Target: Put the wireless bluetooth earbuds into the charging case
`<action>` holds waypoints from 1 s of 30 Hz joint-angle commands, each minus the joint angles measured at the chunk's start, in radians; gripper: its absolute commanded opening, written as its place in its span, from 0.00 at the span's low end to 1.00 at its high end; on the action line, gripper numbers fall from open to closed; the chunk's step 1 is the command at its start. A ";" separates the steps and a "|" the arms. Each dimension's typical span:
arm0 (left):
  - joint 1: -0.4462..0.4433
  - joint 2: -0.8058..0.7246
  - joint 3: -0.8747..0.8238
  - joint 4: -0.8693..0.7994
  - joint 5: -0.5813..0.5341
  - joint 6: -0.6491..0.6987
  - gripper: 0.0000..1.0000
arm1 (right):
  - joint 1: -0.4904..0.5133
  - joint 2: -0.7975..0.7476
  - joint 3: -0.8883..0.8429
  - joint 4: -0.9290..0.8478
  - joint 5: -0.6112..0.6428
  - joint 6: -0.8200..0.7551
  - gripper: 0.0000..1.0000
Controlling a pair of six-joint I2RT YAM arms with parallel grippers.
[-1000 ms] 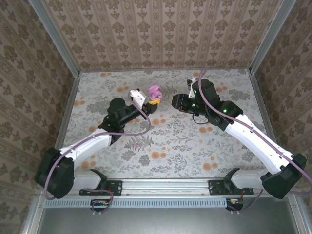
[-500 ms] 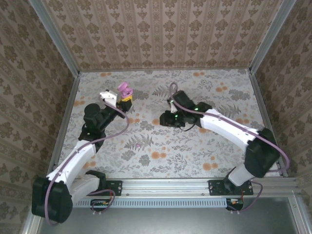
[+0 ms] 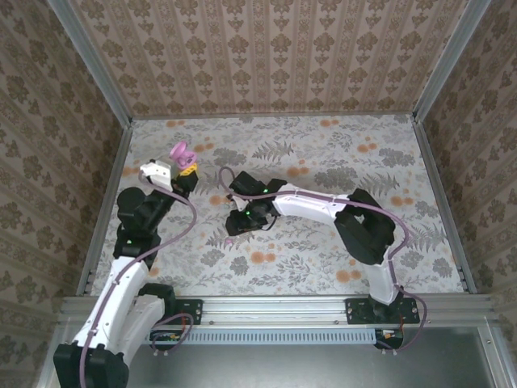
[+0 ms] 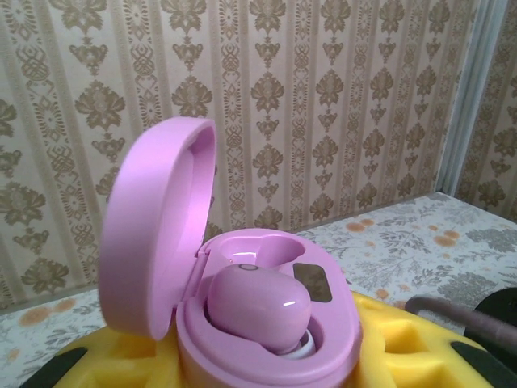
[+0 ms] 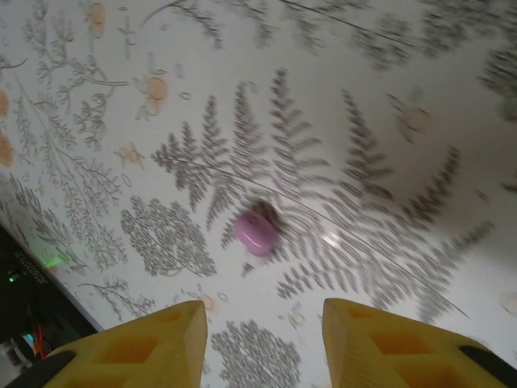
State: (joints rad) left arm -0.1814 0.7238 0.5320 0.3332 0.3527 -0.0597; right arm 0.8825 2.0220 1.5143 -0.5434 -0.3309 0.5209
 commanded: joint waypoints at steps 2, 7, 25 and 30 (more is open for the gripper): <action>0.023 -0.044 -0.010 -0.039 -0.024 -0.003 0.26 | 0.018 0.089 0.092 -0.083 -0.019 -0.068 0.44; 0.030 -0.061 -0.009 -0.061 -0.026 0.004 0.26 | 0.037 0.147 0.140 -0.104 0.001 -0.074 0.45; 0.034 -0.086 -0.012 -0.076 -0.041 0.012 0.26 | 0.065 0.266 0.262 -0.216 0.065 -0.110 0.43; 0.033 -0.092 -0.013 -0.093 -0.041 0.017 0.26 | 0.085 0.305 0.317 -0.283 0.123 -0.129 0.40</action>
State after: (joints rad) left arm -0.1555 0.6502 0.5255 0.2516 0.3172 -0.0589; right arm 0.9478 2.2757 1.7962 -0.7547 -0.2676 0.4183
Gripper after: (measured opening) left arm 0.362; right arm 0.406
